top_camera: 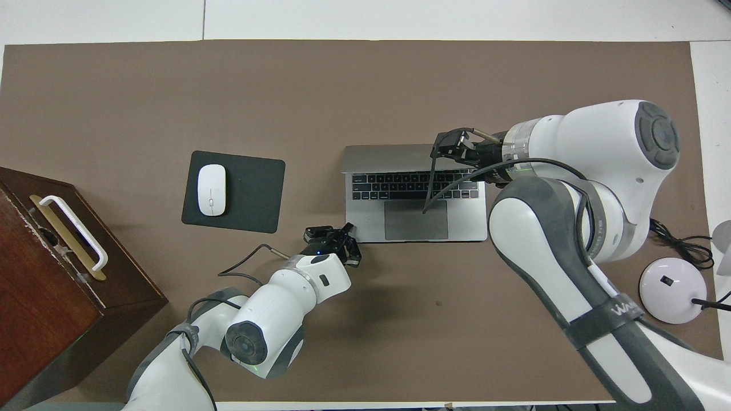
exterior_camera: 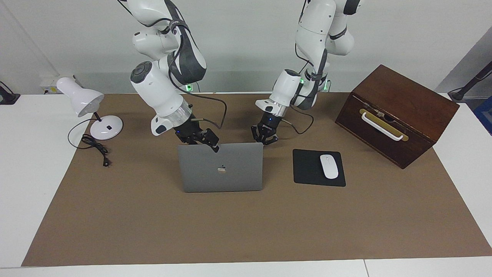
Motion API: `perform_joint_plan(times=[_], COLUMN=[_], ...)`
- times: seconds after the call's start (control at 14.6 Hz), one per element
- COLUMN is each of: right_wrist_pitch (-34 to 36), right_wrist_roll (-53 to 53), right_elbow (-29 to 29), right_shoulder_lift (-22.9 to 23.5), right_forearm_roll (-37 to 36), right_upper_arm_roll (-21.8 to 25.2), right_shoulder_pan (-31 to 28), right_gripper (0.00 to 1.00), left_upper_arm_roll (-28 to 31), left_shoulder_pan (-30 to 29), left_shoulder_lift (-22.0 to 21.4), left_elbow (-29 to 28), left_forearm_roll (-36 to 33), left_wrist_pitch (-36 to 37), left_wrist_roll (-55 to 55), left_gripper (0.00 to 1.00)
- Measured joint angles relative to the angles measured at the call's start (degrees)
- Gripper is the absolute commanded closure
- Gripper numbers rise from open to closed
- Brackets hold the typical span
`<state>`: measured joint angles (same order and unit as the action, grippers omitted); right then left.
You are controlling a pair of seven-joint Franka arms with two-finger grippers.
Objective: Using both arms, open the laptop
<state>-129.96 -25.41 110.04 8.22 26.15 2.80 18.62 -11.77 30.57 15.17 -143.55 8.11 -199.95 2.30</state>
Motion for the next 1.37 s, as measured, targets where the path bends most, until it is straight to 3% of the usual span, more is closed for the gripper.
perform_joint_plan(times=[0.55,0.96,1.37], right_wrist_pitch=[2.0,7.5,7.6], right_wrist_roll=[0.0,-0.1,-0.2], right_elbow=[-4.9,-10.9,-12.0], right_shoulder_lift=[2.3,4.4,5.2], right_forearm_roll=[-1.4,-5.3,-8.3], right_upper_arm_roll=[0.0,0.0,0.0], right_shoulder_pan=[-0.5,-1.9,-2.7], right_gripper=[0.0,0.0,0.0], left_upper_arm_roll=[0.0,0.0,0.1], left_shoulder_pan=[0.0,0.1,0.2], left_shoulder_lift=[0.0,0.0,0.0], left_elbow=[0.0,0.0,0.0], left_forearm_roll=[0.0,0.0,0.0], left_wrist_pitch=[0.0,0.0,-0.1], left_wrist_roll=[0.0,0.0,0.0], left_gripper=[1.0,1.0,1.0])
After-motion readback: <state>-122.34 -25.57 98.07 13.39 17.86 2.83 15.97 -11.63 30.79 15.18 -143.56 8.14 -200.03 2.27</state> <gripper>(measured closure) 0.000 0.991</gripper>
